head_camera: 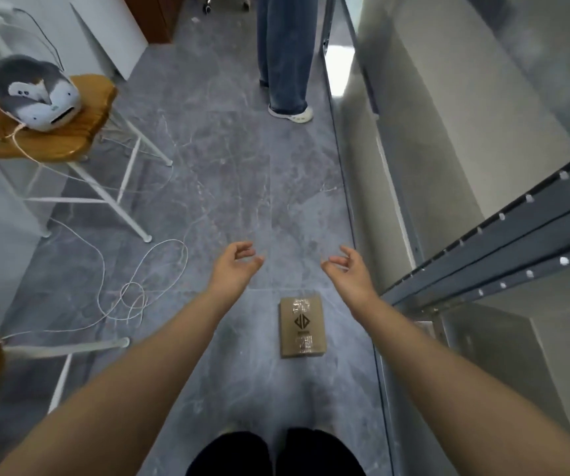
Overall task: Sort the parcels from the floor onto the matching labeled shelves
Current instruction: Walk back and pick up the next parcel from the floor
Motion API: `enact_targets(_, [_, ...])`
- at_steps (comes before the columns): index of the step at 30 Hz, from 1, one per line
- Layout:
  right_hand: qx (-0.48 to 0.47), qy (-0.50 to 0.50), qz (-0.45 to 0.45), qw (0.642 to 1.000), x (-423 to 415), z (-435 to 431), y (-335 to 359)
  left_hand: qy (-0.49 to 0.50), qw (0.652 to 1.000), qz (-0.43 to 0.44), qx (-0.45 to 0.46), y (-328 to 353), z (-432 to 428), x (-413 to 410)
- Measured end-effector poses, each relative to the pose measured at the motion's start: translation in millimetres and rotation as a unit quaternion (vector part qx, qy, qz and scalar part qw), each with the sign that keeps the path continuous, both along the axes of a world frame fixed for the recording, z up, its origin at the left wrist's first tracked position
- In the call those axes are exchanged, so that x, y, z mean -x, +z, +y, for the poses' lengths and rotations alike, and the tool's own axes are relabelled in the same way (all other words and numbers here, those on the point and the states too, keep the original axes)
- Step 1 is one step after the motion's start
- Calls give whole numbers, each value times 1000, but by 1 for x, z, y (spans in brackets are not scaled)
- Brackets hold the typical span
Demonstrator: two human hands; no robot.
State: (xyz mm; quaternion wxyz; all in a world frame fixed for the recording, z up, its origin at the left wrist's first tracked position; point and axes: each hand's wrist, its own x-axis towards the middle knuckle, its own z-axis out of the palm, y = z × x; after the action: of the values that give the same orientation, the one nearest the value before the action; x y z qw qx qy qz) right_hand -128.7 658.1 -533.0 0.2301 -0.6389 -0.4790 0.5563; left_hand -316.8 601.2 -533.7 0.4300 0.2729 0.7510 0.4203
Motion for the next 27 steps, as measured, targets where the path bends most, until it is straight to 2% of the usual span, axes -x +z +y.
enact_targets(11, [29, -15, -8, 999, -7, 6, -195, -12, 1000, 10, 16, -199, 23, -3])
enact_targets(19, [42, -18, -21, 999, -8, 18, -313, -59, 998, -18, 32, -316, 42, -10])
enact_targets(27, [82, -31, -70, 994, -19, 16, -409, -105, 989, 0, 103, -416, 34, -18])
